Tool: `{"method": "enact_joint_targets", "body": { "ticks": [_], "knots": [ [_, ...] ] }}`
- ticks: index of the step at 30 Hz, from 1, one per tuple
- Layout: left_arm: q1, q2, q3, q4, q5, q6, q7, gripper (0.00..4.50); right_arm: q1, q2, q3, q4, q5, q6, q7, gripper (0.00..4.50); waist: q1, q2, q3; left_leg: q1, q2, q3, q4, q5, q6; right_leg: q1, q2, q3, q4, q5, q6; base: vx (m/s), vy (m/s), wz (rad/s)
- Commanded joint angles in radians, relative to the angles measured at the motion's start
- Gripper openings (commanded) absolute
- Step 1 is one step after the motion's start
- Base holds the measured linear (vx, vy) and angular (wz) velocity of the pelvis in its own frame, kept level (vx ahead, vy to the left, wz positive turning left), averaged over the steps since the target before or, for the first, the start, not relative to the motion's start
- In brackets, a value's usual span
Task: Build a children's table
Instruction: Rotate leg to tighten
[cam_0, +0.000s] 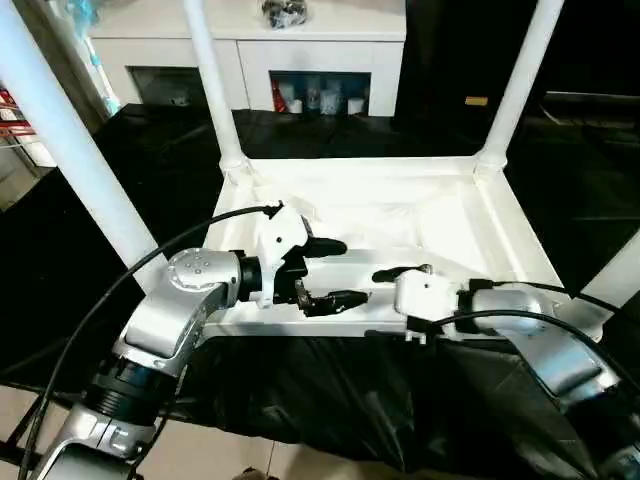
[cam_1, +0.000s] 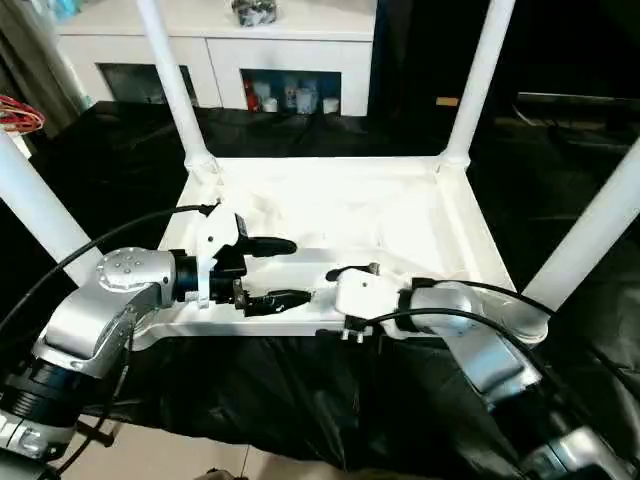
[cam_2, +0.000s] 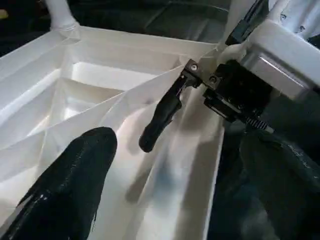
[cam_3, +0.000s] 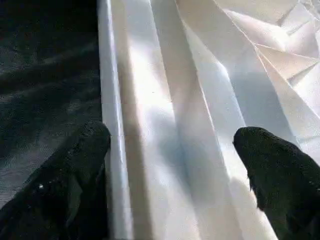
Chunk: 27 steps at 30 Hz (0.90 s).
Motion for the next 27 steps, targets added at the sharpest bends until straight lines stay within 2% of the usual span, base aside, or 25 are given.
{"method": "enact_joint_targets", "body": {
  "ticks": [1,7,8,12,14,15,19,20,21,23,25,26,27],
  "knots": [
    [0.010,0.002,-0.002,-0.025,0.001,0.008,0.010,4.50,-0.030,0.007,-0.010,0.034,-0.038,-0.008,-0.068,4.47,0.000,-0.020,-0.068,0.011,0.008,-0.005,-0.057,-0.129,0.086,0.054,-0.024,0.021,-0.060,-0.105,-0.249,0.000,0.000,0.00],
    [0.016,-0.015,-0.001,-0.055,-0.011,0.016,0.017,4.50,-0.080,0.048,-0.042,0.147,-0.107,-0.035,-0.182,4.47,-0.005,-0.023,-0.062,0.018,0.009,-0.004,-0.062,-0.202,0.048,0.049,-0.024,0.022,-0.071,-0.205,-0.233,0.000,0.000,0.00],
    [0.017,-0.016,-0.001,-0.057,-0.012,0.017,0.018,4.50,-0.084,0.050,-0.043,0.157,-0.113,-0.034,-0.191,4.47,-0.005,-0.023,-0.061,0.017,0.008,-0.004,-0.063,-0.210,0.045,0.051,-0.024,0.022,-0.072,-0.222,-0.225,0.000,0.000,0.00],
    [0.022,-0.020,-0.003,-0.066,-0.018,0.018,0.024,4.50,-0.115,0.064,-0.058,0.233,-0.142,-0.022,-0.280,4.47,-0.008,-0.021,-0.062,0.015,0.006,-0.005,-0.064,-0.209,0.037,0.051,-0.023,0.021,-0.072,-0.224,-0.218,0.000,0.000,0.00],
    [0.022,-0.020,-0.003,-0.066,-0.018,0.018,0.024,4.50,-0.115,0.064,-0.058,0.233,-0.142,-0.022,-0.280,4.47,-0.009,-0.024,-0.063,0.014,0.005,-0.005,-0.062,-0.206,0.036,0.053,-0.023,0.021,-0.071,-0.218,-0.215,0.000,0.000,0.00],
    [0.033,-0.011,0.011,-0.076,-0.030,0.017,0.016,4.50,-0.121,0.078,-0.081,0.248,-0.136,-0.022,-0.323,4.47,-0.009,-0.020,-0.063,0.015,0.005,-0.005,-0.062,-0.206,0.036,0.052,-0.024,0.021,-0.071,-0.216,-0.217,0.000,0.000,0.00],
    [0.089,0.049,0.068,-0.111,-0.079,0.015,-0.038,4.50,-0.119,0.118,-0.147,0.275,-0.088,-0.003,-0.395,4.47,-0.016,-0.022,-0.065,0.010,0.004,-0.006,-0.062,-0.188,0.043,0.055,-0.024,0.021,-0.067,-0.184,-0.226,0.000,0.000,0.00],
    [0.089,0.049,0.068,-0.111,-0.079,0.015,-0.038,4.50,-0.119,0.118,-0.147,0.275,-0.088,-0.003,-0.395,4.47,-0.020,-0.020,-0.065,0.007,0.003,-0.008,-0.064,-0.187,0.041,0.057,-0.021,0.018,-0.065,-0.189,-0.223,0.000,0.000,0.00],
    [0.113,0.080,0.085,-0.124,-0.098,0.029,-0.066,4.50,-0.115,0.128,-0.163,0.283,-0.081,-0.012,-0.419,4.47,-0.018,-0.021,-0.066,0.013,0.004,-0.006,-0.063,-0.188,0.040,0.052,-0.021,0.020,-0.065,-0.186,-0.224,0.000,0.000,0.00],
    [0.157,0.141,0.126,-0.143,-0.141,0.063,-0.123,4.50,-0.087,0.167,-0.212,0.255,0.000,-0.019,-0.402,4.47,-0.021,-0.019,-0.066,0.015,0.004,-0.004,-0.062,-0.193,0.046,0.050,-0.021,0.022,-0.063,-0.178,-0.226,0.000,0.000,0.00],
    [0.199,0.203,0.183,-0.163,-0.199,0.125,-0.175,4.50,-0.043,0.202,-0.261,0.198,0.102,-0.013,-0.361,4.47,-0.019,-0.017,-0.066,0.022,0.005,-0.001,-0.062,-0.203,0.048,0.046,-0.019,0.023,-0.062,-0.174,-0.230,0.000,0.000,0.00],
    [0.218,0.236,0.206,-0.168,-0.219,0.151,-0.201,4.50,-0.021,0.204,-0.267,0.174,0.131,-0.020,-0.337,4.47,-0.019,-0.014,-0.064,0.017,0.008,-0.006,-0.068,-0.201,0.051,0.048,-0.018,0.021,-0.060,-0.173,-0.229,0.000,0.000,0.00],
    [0.218,0.236,0.206,-0.168,-0.219,0.151,-0.201,4.50,-0.021,0.204,-0.267,0.174,0.131,-0.020,-0.337,4.47,-0.018,-0.013,-0.063,0.020,0.009,-0.006,-0.069,-0.206,0.050,0.046,-0.016,0.020,-0.059,-0.169,-0.229,0.000,0.000,0.00]
  ]
}}
